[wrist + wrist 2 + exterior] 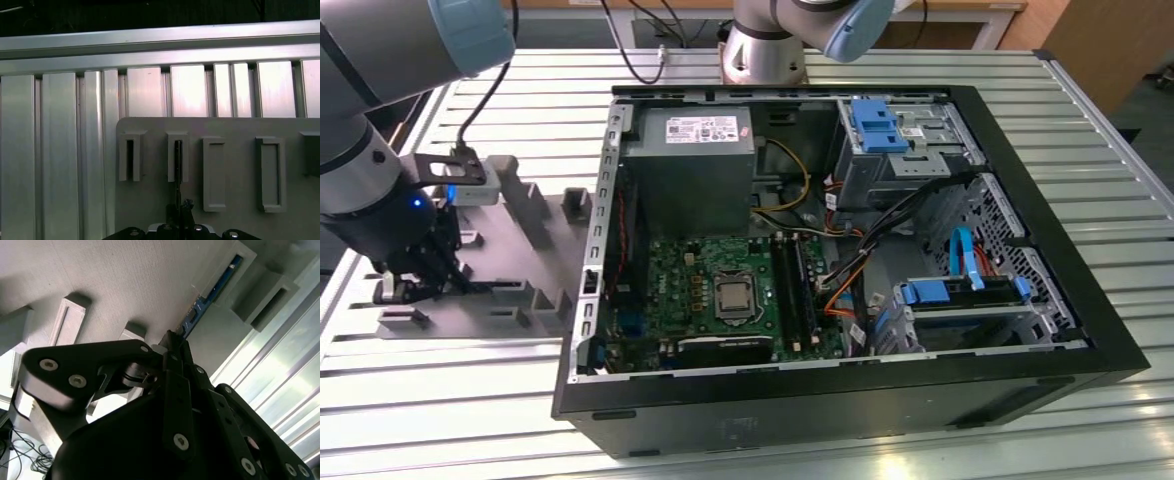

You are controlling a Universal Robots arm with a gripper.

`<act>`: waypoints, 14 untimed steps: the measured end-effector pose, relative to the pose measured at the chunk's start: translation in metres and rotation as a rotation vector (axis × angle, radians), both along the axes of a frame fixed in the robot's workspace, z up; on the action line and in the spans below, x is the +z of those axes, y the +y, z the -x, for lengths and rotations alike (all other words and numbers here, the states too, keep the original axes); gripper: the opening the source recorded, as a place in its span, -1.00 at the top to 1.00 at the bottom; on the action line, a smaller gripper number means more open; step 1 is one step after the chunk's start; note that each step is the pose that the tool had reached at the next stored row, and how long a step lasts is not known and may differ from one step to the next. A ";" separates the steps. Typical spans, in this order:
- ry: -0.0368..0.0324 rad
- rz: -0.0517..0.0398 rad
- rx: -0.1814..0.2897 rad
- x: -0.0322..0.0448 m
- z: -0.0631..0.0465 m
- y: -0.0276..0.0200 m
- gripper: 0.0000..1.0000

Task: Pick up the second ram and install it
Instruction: 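Pick up the second ram and move it above second insertion slot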

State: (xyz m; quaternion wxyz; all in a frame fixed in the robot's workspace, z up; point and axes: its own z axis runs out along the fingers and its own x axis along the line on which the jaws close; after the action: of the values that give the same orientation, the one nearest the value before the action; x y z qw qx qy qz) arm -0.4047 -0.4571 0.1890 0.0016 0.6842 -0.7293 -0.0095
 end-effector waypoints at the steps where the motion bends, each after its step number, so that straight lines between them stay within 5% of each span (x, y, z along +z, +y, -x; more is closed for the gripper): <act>1: 0.0000 0.0000 0.005 -0.0001 0.000 -0.0001 0.72; 7: 0.0002 0.0002 0.089 -0.0003 0.000 -0.0002 0.72; 14: 0.0001 0.0001 0.094 -0.0004 0.000 -0.0002 0.72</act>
State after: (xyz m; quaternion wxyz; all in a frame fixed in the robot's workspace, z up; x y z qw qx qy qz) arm -0.4051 -0.4573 0.1886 0.0021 0.7175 -0.6965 -0.0094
